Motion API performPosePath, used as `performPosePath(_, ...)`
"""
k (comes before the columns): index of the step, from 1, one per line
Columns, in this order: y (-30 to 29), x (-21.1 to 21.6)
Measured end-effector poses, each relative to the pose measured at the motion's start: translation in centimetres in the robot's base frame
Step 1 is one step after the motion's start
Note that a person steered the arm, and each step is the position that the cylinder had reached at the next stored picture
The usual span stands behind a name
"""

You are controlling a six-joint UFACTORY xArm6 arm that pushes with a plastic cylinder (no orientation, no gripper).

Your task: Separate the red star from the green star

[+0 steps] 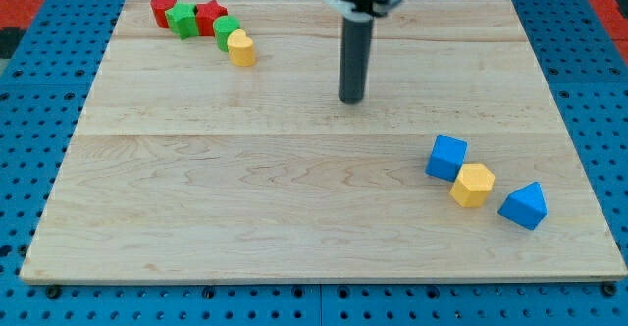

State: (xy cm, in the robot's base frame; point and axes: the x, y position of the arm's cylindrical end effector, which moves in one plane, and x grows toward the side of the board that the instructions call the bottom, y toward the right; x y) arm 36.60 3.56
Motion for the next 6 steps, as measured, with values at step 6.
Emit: performPosePath(6, -21.1, -16.3)
